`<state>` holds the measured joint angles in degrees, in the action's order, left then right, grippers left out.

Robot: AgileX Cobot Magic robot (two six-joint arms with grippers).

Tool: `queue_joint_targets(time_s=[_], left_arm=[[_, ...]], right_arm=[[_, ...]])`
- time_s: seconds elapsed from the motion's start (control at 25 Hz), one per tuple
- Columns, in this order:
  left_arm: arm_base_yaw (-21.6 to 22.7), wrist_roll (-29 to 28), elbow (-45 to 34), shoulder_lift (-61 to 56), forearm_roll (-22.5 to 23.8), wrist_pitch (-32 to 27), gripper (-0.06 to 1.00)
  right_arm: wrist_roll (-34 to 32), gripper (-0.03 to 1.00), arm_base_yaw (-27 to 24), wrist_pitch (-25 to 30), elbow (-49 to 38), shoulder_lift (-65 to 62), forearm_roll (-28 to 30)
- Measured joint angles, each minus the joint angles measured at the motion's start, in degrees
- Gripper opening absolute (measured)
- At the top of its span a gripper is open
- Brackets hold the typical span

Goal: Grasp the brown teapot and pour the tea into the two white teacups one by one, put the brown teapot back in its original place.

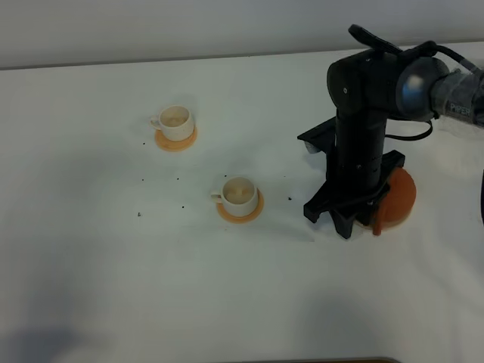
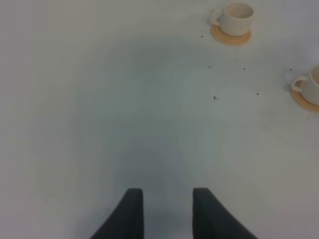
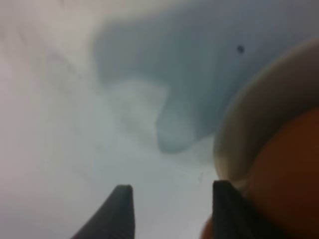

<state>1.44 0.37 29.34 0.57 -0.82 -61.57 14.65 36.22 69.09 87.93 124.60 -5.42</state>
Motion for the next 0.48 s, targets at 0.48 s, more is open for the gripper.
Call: queue_joint_targets(time_s=[0.48], left_arm=[[0.0, 0.0, 0.0, 0.0, 0.0, 0.0, 0.25]], right_arm=[[-0.97, 0.35, 0.0, 0.44, -3.26, -0.34, 0.13]])
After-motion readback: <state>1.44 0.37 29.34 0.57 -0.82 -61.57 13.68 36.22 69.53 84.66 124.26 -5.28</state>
